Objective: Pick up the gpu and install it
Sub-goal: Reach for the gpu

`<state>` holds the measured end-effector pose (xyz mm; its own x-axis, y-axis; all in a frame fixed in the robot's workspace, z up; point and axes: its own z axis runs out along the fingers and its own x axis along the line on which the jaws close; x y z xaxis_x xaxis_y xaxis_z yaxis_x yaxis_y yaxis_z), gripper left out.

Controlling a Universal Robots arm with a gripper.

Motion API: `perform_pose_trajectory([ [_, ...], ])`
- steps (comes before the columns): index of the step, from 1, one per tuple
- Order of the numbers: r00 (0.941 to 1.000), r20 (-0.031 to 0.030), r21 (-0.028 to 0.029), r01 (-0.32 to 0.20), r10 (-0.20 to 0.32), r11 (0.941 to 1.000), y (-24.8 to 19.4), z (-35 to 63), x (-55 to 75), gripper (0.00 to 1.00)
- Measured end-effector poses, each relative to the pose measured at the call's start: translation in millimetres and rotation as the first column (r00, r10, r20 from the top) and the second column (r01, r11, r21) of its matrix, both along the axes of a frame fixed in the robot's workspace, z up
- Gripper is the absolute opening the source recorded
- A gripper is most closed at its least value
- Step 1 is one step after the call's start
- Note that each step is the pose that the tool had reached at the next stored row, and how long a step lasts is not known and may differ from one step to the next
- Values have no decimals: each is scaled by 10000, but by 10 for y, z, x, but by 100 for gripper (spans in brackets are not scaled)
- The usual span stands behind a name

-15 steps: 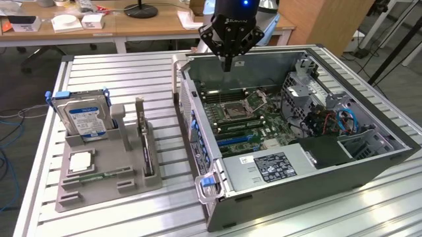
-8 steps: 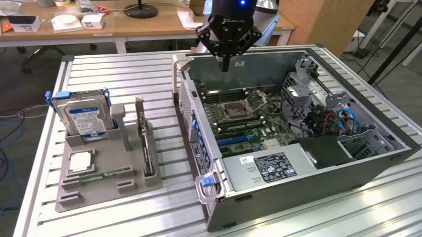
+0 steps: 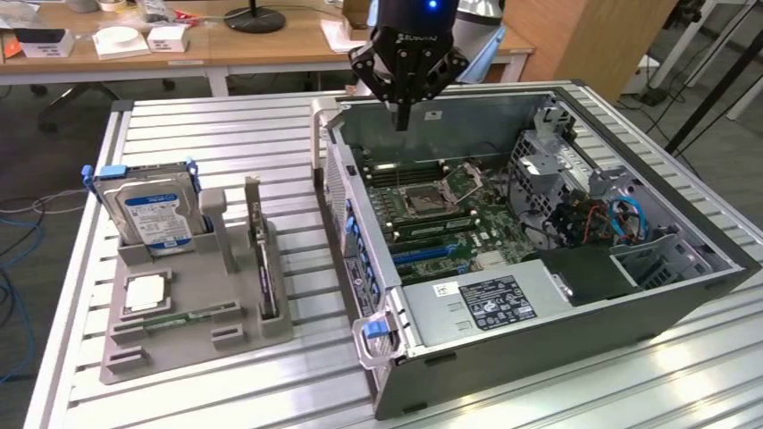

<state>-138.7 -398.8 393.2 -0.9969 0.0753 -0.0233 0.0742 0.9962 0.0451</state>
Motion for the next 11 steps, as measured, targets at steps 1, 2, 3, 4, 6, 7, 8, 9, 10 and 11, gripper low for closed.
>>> perform_pose_trajectory([
  [1, 10000, 0, 0, 0, 0, 10000, 0, 0, -7, 11],
  [2, 10000, 0, 0, 0, 0, 10000, 0, 0, -14, 11],
  [3, 10000, 0, 0, 0, 0, 10000, 0, 0, -22, 11],
  [4, 10000, 0, 0, 0, 0, 10000, 0, 0, -30, 11],
  [6, 10000, 0, 0, 0, 0, 10000, 0, 0, -49, 11],
  [7, 10000, 0, 0, 0, 0, 10000, 0, 0, -59, 11],
  [8, 10000, 1, 1, 1, -1, 10000, 0, -1, -68, 11],
  [9, 10000, 1, 1, 0, 0, 10000, 0, -1, -72, 11],
  [10, 10000, 0, 1, -1, 1, 10000, 0, -1, -73, 11],
  [11, 10000, 0, 0, -2, 2, 10000, 0, 0, -74, 11],
])
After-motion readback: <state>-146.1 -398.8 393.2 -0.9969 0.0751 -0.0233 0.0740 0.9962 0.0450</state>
